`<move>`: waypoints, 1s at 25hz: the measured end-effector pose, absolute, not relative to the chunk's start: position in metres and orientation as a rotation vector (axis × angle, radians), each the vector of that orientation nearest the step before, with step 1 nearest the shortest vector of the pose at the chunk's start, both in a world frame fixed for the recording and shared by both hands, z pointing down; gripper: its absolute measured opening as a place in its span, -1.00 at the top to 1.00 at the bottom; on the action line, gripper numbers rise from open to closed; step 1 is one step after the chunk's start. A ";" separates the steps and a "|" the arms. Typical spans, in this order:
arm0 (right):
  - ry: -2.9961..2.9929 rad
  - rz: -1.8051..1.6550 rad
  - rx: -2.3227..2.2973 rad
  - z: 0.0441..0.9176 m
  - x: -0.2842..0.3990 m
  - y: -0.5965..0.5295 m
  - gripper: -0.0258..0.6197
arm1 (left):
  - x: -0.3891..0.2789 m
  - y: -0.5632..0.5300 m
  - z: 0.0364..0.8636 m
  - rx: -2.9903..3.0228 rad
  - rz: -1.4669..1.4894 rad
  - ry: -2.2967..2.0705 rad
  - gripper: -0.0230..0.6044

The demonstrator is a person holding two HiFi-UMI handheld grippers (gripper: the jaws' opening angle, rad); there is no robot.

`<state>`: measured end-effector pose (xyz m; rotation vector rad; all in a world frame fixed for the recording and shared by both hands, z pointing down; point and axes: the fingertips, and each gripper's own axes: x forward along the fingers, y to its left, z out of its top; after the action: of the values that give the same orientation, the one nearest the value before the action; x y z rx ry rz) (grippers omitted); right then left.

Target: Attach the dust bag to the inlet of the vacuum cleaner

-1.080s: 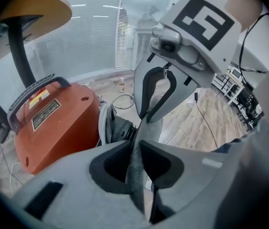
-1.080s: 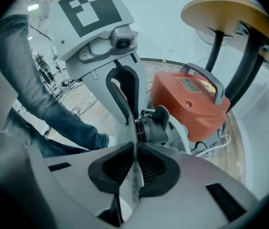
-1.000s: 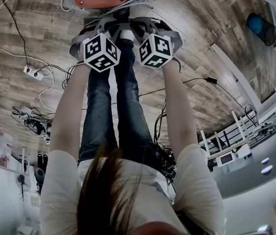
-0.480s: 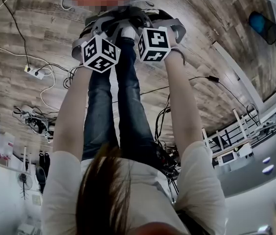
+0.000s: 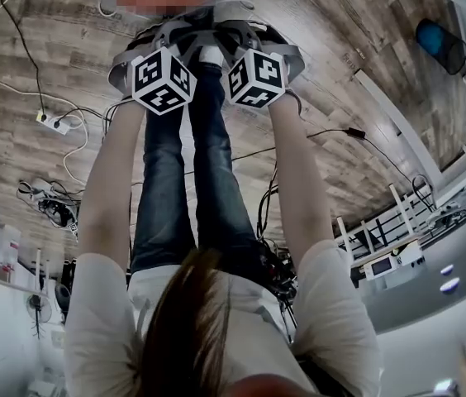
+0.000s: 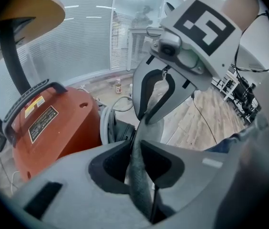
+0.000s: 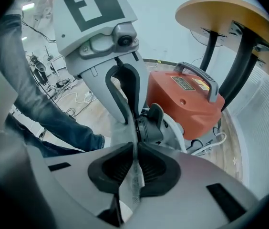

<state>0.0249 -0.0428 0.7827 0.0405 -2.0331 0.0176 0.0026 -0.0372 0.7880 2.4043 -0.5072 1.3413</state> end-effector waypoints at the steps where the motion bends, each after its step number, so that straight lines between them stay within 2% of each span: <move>1: -2.035 0.027 0.049 0.783 0.025 -0.043 0.79 | 0.003 -0.037 0.788 2.403 1.343 -0.502 0.68; 9: -2.027 0.126 0.115 0.782 0.024 -0.044 0.74 | 0.002 -0.037 0.789 2.357 1.314 -0.536 0.66; 12: -2.019 0.150 0.145 0.781 0.024 -0.045 0.71 | -0.003 -0.040 0.791 2.293 1.273 -0.575 0.54; 14: -2.007 0.185 0.178 0.782 0.026 -0.045 0.65 | -0.005 -0.040 0.792 2.250 1.246 -0.593 0.46; 17: -1.985 0.241 0.208 0.783 0.028 -0.046 0.46 | -0.005 -0.038 0.793 2.234 1.242 -0.598 0.46; 25: -1.967 0.253 0.204 0.783 0.030 -0.042 0.40 | -0.005 -0.032 0.792 2.201 1.224 -0.614 0.44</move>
<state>0.0297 -0.0415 0.7827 0.2035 -1.9672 0.2533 -0.0054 -0.0324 0.7924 2.2006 -0.6137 1.2243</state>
